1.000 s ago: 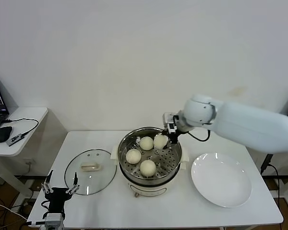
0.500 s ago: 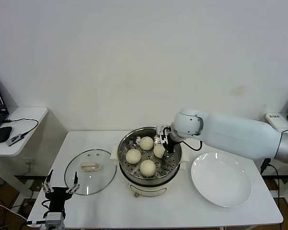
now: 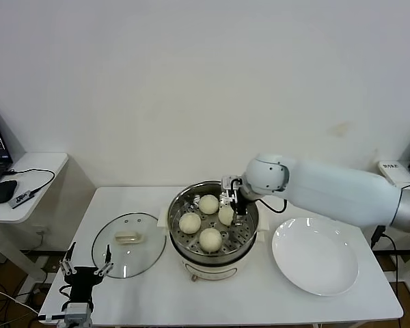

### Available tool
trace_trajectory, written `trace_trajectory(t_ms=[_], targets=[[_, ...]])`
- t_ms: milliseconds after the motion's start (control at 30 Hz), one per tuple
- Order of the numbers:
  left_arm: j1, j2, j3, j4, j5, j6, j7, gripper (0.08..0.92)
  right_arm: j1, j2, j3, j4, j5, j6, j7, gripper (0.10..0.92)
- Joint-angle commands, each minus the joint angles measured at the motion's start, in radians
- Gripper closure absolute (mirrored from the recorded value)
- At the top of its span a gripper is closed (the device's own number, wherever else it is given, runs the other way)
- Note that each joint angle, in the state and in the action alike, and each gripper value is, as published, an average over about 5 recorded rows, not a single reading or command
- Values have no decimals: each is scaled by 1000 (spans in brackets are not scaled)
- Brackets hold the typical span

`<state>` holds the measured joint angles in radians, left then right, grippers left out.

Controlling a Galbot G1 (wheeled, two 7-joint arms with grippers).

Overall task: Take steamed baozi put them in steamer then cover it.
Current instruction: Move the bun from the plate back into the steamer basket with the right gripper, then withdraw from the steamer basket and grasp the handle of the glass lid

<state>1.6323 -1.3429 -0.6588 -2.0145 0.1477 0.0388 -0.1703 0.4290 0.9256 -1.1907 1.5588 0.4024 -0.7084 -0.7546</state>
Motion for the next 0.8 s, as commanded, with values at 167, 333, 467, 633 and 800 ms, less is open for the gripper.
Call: trace_trajectory(t_ms=[167, 333, 467, 633, 800], targets=[[-2, 3, 6, 2, 1, 0, 1, 177, -42, -234, 183, 207, 120, 45, 239, 203], [-3, 3, 11, 4, 4, -1, 1, 177, -221, -386, 315, 280, 195, 199, 556, 203], [-3, 1, 16, 8, 8, -4, 0, 177, -569, -484, 585, 320, 176, 350, 714, 203], [-4, 1, 20, 18, 15, -10, -1, 177, -1147, -468, 1162, 344, 61, 493, 795, 203], [-2, 2, 25, 31, 25, -28, 0, 177, -1544, -282, 1584, 331, -38, 656, 776, 203]])
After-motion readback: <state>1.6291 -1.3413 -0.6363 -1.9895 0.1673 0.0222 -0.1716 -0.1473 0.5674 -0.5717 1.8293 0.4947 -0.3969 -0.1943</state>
